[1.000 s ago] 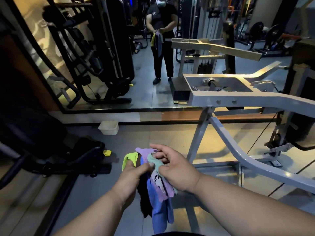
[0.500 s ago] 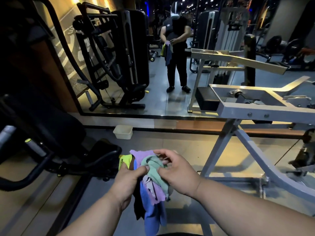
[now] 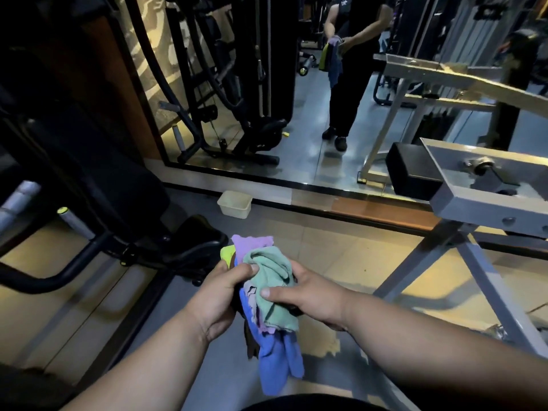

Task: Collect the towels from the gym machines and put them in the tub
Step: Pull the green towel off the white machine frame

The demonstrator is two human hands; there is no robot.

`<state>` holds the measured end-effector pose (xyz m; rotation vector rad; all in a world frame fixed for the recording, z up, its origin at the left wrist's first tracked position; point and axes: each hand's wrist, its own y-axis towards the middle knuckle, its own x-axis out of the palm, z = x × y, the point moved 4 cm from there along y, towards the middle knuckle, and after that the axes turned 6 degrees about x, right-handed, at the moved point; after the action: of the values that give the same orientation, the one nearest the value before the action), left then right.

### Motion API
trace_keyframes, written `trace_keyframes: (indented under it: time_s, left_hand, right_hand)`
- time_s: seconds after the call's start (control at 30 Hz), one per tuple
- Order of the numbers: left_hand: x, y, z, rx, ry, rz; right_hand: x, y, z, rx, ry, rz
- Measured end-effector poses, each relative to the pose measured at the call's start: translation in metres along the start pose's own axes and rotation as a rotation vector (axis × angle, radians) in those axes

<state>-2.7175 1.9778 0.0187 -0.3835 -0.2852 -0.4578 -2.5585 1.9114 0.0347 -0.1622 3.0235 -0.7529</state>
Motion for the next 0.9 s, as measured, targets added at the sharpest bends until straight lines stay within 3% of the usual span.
trace_keyframes:
  time_s: [0.23,0.5,0.73,0.9]
  left_hand:
    - [0.015,0.053,0.019,-0.003,-0.087,0.130]
    - [0.014,0.100,0.031,-0.005,-0.017,0.276]
    - [-0.022,0.167,0.041,-0.025,0.040,0.405]
    - [-0.064,0.242,0.054,-0.038,0.103,0.443]
  right_hand:
    - [-0.043,0.065,-0.023,-0.014,0.003,-0.123]
    - [-0.060,0.131,-0.037,-0.032,-0.024,-0.201]
    - [-0.062,0.203,-0.051,-0.029,0.051,-0.263]
    - [-0.069,0.275,-0.074,-0.040,0.049,-0.210]
